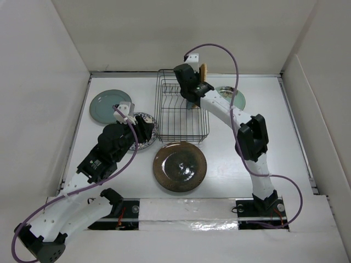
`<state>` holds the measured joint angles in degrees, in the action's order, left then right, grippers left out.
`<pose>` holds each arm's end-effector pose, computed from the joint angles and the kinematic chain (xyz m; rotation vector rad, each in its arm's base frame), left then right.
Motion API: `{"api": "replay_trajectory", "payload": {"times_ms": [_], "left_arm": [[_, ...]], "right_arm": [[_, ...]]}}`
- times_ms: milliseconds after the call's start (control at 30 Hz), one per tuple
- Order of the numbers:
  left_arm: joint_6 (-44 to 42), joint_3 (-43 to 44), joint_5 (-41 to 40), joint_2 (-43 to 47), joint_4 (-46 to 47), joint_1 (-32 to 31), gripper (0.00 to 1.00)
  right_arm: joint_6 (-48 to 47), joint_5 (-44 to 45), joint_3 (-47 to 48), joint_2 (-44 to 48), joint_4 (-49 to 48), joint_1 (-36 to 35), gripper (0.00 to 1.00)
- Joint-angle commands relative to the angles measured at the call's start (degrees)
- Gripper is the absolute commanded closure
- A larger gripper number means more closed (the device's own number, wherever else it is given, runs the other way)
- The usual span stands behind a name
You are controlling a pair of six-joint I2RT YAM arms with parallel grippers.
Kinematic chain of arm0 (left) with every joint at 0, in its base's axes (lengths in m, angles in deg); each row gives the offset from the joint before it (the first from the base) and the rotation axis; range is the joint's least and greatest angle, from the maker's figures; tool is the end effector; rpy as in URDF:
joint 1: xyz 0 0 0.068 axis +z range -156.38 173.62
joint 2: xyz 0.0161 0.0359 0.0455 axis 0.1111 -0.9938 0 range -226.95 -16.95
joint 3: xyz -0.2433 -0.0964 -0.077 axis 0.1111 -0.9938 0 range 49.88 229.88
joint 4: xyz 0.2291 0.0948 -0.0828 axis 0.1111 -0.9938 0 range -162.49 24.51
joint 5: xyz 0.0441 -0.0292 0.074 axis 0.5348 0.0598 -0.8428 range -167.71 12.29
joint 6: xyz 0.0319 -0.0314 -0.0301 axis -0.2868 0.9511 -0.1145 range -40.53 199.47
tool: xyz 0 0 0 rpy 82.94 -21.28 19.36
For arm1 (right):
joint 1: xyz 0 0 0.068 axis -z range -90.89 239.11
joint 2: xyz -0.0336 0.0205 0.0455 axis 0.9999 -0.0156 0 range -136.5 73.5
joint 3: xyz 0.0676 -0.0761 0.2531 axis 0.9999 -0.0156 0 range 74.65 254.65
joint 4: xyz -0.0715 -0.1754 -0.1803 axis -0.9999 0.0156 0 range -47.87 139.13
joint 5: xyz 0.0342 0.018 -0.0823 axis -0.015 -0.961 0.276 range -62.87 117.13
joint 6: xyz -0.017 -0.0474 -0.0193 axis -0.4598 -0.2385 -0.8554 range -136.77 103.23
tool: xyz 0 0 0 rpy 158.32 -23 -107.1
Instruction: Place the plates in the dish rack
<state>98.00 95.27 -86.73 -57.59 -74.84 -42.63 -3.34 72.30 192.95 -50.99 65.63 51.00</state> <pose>0.1384 -0.0946 0.3567 0.1380 1.6789 -0.5956 0.4135 0.2921 0.3153 0.0421 1.9338 -0.2293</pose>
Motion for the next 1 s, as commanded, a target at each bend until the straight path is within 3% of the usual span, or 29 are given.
{"api": "replay_trajectory", "payload": {"times_ms": [0, 133, 300, 367, 433, 467, 600, 733, 767, 867, 967], "left_arm": [[0.02, -0.03, 0.84, 0.21, 1.52, 0.21, 0.59], [-0.07, 0.05, 0.93, -0.14, 1.61, 0.21, 0.59], [-0.07, -0.12, 1.19, -0.4, 1.7, 0.21, 0.59], [-0.07, -0.03, 1.11, -0.49, 1.7, 0.21, 0.59], [-0.07, -0.03, 1.28, -0.66, 1.7, 0.21, 0.59], [0.02, 0.05, 1.28, -0.75, 1.78, 0.21, 0.59], [-0.15, 0.14, 1.72, -1.28, 1.87, 0.21, 0.59], [-0.24, 0.14, 1.55, -1.63, 1.87, 0.21, 0.6], [-0.16, 0.05, 1.37, -1.72, 1.7, 0.21, 0.6], [-0.15, 0.05, 1.37, -1.63, 1.79, 0.21, 0.6], [-0.24, -0.03, 1.28, -1.02, 1.87, 0.21, 0.6]], "right_arm": [[3.0, -0.95, 0.09, 5.74, -3.12, 0.4, 0.5], [4.06, -4.81, -2.45, 11.8, -4.78, 1.46, 0.27], [6.69, -11.14, -13.68, 25.23, -11.01, 5.67, 0.23], [9.06, -16.5, -26.84, 30.94, -20.1, 9.7, 0.56], [13.1, -21.32, -36.6, 38.86, -26.02, 15.83, 0.98], [14.85, -23.18, -44.05, 40.53, -27.97, 18.31, 1.0], [21.19, -29.87, -55.36, 41.09, -30.01, 28.51, 1.0], [27.77, -36.19, -61.95, 36.78, -35.36, 34.58, 0.59], [28.92, -36.72, -62.92, 35.21, -37.2, 35.46, 0.44], [32.0, -40.23, -64.77, 30.65, -40.72, 37.48, 0.37], [34.9, -43.58, -63.55, 26.67, -41.26, 38.02, 0.36]]}}
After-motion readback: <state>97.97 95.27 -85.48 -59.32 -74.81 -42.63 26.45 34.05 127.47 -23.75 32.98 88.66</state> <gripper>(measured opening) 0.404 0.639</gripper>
